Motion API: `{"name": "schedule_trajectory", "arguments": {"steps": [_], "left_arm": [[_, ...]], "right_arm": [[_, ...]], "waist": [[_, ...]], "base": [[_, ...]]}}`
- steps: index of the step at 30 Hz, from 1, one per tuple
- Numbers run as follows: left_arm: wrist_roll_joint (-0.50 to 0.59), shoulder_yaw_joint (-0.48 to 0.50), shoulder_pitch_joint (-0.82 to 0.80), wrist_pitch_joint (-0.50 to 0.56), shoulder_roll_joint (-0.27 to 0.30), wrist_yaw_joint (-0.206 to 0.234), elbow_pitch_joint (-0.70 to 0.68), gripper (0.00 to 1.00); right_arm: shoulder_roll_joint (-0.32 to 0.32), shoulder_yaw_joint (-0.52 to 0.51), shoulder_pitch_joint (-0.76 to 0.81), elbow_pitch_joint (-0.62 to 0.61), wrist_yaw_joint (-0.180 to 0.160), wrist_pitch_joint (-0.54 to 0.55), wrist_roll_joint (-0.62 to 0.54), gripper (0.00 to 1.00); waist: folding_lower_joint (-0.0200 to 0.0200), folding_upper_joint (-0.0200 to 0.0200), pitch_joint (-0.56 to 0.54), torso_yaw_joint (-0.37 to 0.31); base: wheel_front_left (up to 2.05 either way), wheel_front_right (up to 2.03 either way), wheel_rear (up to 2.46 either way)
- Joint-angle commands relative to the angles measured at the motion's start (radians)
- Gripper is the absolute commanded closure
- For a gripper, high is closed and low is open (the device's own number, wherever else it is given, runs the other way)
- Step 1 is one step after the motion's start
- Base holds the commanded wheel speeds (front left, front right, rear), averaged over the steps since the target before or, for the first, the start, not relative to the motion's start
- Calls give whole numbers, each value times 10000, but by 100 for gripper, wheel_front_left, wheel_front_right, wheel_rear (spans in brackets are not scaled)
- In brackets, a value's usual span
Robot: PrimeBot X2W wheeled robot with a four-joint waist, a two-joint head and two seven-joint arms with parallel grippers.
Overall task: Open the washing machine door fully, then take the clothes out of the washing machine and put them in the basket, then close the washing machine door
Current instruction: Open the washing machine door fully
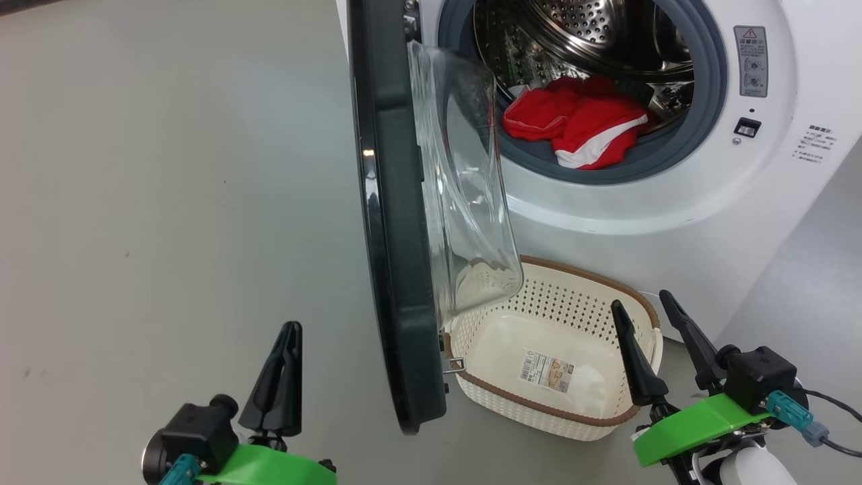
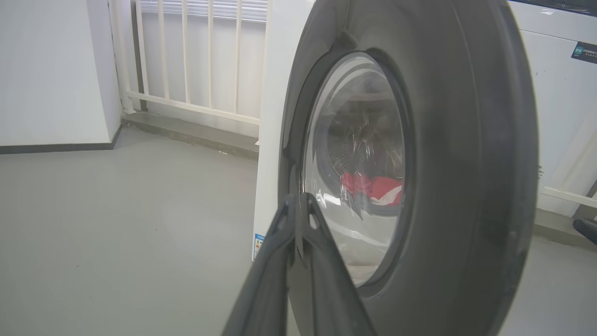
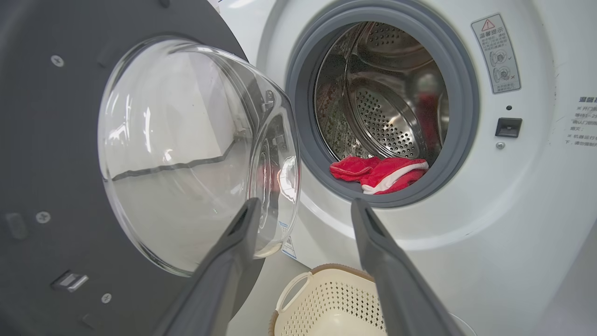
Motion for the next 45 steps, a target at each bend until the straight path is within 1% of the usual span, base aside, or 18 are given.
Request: {"name": "schedule_trajectory", "arguments": {"steps": [1, 6, 9, 17, 23, 25, 30, 33, 38, 42, 45], "left_arm": [[148, 282, -204, -49, 133, -33, -180, 100], [95, 295, -428, -49, 133, -52, -431, 100], [81, 391, -607, -49, 133, -2, -872, 100], [306, 270, -1164, -49, 133, 56, -2236, 100], [504, -88, -1483, -49, 133, 142, -3564, 100], [531, -178, -1517, -49, 133, 147, -3760, 100], [568, -909, -1584, -49, 133, 59, -4420, 100], [442, -1704, -1568, 186, 133, -326, -4431, 100], [37, -2636, -1492, 824, 142, -723, -4060, 100], [-344, -2892, -1417, 1308, 206, -911, -3271, 100], [-482, -2908, -1419, 1592, 254, -902, -2579, 100]], "right_arm": [[19, 247, -82, -281, 65, -64, 62, 0], [20, 228, -80, -267, 65, -64, 98, 0], [20, 212, -94, -252, 65, -64, 91, 0], [20, 310, -173, -221, 65, -64, 135, 0], [20, 319, -248, -223, 65, -64, 97, 0], [20, 320, -257, -226, 65, -64, 88, 0], [20, 317, -297, -256, 65, -64, 56, 0], [20, 306, -309, -259, 65, -64, 41, 0], [20, 331, -329, -277, 65, -64, 42, 0], [20, 327, -351, -254, 65, -64, 51, 0], [20, 313, -357, -242, 65, -64, 34, 0]], "waist": [[0, -1, -11, -6], [0, -1, 0, -30], [0, -1, 5, -36], [0, -1, 79, -115], [0, -1, 187, -226], [0, -1, 198, -243], [0, -1, 234, -323], [0, -1, 234, -355], [0, -1, 255, -415], [0, -1, 297, -466], [0, -1, 334, -499]], "base": [[0, 0, 0], [0, 0, 0], [0, 0, 0], [0, 0, 0], [0, 0, 0], [0, 0, 0], [0, 0, 0], [0, 0, 0], [0, 0, 0], [0, 0, 0], [0, 0, 0]]}}
